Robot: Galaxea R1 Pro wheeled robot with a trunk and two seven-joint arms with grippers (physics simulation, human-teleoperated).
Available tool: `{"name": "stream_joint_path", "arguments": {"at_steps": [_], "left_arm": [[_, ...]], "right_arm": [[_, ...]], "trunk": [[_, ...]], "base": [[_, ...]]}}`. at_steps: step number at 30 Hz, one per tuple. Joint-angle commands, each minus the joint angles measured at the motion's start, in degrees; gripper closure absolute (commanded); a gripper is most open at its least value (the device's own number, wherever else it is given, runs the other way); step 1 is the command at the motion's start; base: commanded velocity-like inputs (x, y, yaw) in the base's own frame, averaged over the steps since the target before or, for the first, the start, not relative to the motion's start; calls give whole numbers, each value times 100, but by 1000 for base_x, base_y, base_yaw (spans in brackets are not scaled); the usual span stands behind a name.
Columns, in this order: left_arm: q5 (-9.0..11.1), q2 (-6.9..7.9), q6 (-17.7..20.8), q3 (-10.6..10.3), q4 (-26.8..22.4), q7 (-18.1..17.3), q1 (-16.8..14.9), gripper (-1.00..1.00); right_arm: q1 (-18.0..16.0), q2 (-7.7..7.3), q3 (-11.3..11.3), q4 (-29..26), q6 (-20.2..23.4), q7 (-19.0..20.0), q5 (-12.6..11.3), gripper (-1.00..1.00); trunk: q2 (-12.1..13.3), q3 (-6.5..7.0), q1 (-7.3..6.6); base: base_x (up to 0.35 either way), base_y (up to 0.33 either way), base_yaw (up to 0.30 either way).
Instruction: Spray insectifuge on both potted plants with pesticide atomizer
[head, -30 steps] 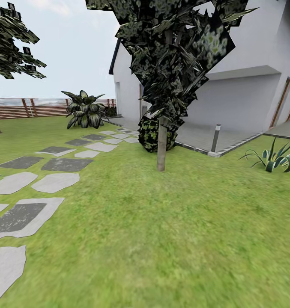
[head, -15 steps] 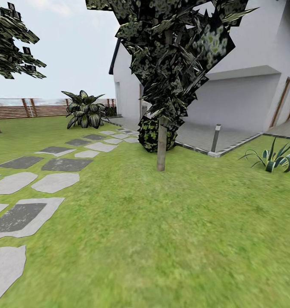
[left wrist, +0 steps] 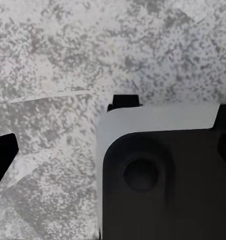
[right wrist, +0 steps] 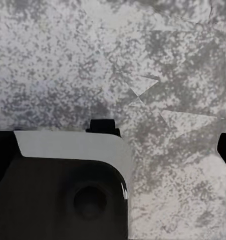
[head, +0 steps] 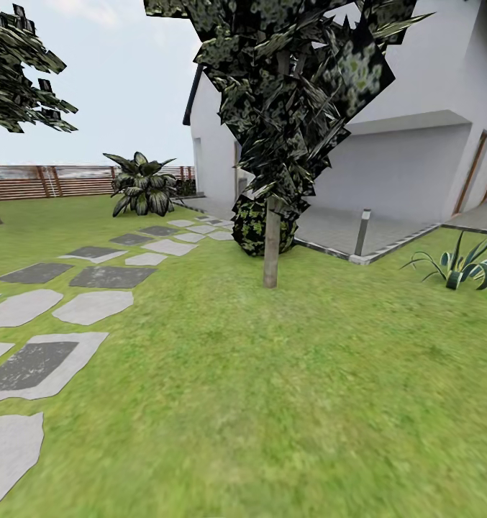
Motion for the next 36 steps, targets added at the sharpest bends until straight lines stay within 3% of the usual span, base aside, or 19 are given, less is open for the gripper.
{"name": "stream_joint_path", "arguments": {"at_steps": [1,9,13,16,20,24,27,29,31,36], "left_arm": [[2,8,-3,0,-60,1,-60,-100],[0,29,-15,1,-512,1,-551,-100],[-1,28,-17,1,-654,1,-793,-100],[2,28,-17,1,-765,1,-972,-100],[3,30,-17,1,-902,1,-1136,-100],[3,32,-18,6,-946,7,-1238,-100],[5,67,-37,176,-946,9,-1235,-100],[-9,81,-225,408,-919,5,-1200,-100],[-26,95,-715,609,-853,4,-1179,-100],[-53,97,-1231,701,-639,2,-1181,-100]], "right_arm": [[-2,-29,-3,-117,-15,-3,2,-100],[-9,-316,-11,-1197,-26,-4,-7,-100],[-13,-358,-15,-1718,-45,-4,-12,-100],[-18,-363,-35,-2049,-295,-4,-18,-100],[-47,-361,-53,-2193,-876,-4,-24,-100],[-176,-361,-60,-2232,-1050,-2,-24,-100],[-221,-361,-63,-2203,-1097,3,-11,-100],[-232,-359,-64,-2142,-1109,0,-3,-100],[-237,-345,-64,-2055,-1117,-3,-9,-100],[-239,-318,-60,-1995,-1122,-4,-7,-100]], "trunk": [[-3,-6,0],[-3,-6,0],[-3,-6,0],[-3,-6,0],[-3,-6,0],[-3,-6,0],[-3,-6,0],[-3,-6,0],[-3,-7,0],[-3,-26,0]], "base": [[0,0,0],[0,0,0],[0,0,0],[0,0,0],[0,0,0],[0,0,0],[0,0,0],[0,0,0],[0,0,0],[0,0,92]]}}
